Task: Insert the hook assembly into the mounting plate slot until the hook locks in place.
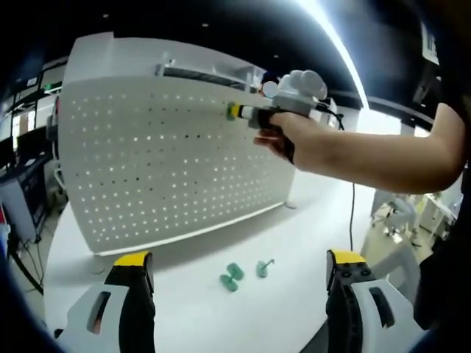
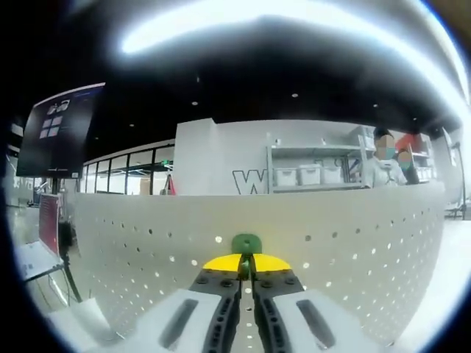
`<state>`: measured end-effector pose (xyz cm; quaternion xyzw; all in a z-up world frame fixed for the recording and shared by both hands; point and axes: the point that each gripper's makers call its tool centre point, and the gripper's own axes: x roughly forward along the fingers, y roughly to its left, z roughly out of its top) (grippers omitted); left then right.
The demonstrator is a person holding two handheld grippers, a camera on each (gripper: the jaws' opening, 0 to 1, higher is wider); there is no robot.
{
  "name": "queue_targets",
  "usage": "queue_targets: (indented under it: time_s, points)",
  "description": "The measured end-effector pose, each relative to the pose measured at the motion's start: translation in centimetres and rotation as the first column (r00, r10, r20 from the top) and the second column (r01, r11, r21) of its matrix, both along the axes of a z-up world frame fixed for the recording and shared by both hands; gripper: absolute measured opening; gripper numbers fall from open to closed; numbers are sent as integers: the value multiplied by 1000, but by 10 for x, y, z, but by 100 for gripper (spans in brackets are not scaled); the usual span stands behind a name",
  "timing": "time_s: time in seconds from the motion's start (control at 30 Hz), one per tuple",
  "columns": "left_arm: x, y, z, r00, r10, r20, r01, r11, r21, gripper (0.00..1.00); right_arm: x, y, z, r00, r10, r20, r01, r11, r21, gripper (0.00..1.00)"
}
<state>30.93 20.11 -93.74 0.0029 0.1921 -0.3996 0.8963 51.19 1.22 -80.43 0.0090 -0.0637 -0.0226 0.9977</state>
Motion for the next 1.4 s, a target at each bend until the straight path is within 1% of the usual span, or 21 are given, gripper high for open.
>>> queue_targets:
  time_s: [0.1, 0.27, 0.43, 0.6, 0.73, 0.97, 1.1, 1.23, 1.4]
  points:
    - [0, 2, 0, 1000, 3, 2, -3, 1000, 0, 100, 0, 0, 0, 1000, 3, -4, -3, 1000, -1, 1]
    - [-1, -1, 2, 1000, -2, 5, 2, 1000, -5, 100, -1, 0, 0, 1000, 2, -12, -2, 1000, 8, 2]
    - [-2, -2, 4, 1000, -6, 9, 6, 1000, -8, 99, -3, 0, 6, 1000, 2, -2, -2, 1000, -2, 5]
    - [-3, 0, 5, 1000, 0, 9, 0, 1000, -11, 99, -4, -1, 6, 1000, 2, -11, -2, 1000, 3, 6]
    - [-4, 1, 6, 1000, 5, 15, -5, 1000, -10, 99, -8, -1, 6, 1000, 4, -15, -4, 1000, 16, 7]
    - [-5, 0, 9, 1000, 0, 19, 0, 1000, -9, 99, -14, -3, 15, 1000, 10, -2, -10, 1000, 16, 9]
    - [-6, -1, 11, 1000, -1, 23, 1, 1000, -11, 99, -18, -8, 17, 1000, 14, -2, -14, 999, 50, 11]
    - [-8, -3, 12, 1000, -2, 20, 2, 1000, -15, 98, -24, -10, 21, 1000, 18, 5, -18, 999, 46, 12]
    - [-9, -4, 13, 1000, -4, 21, 5, 1000, -14, 97, -35, -8, 24, 1000, 29, 12, -29, 997, 73, 15]
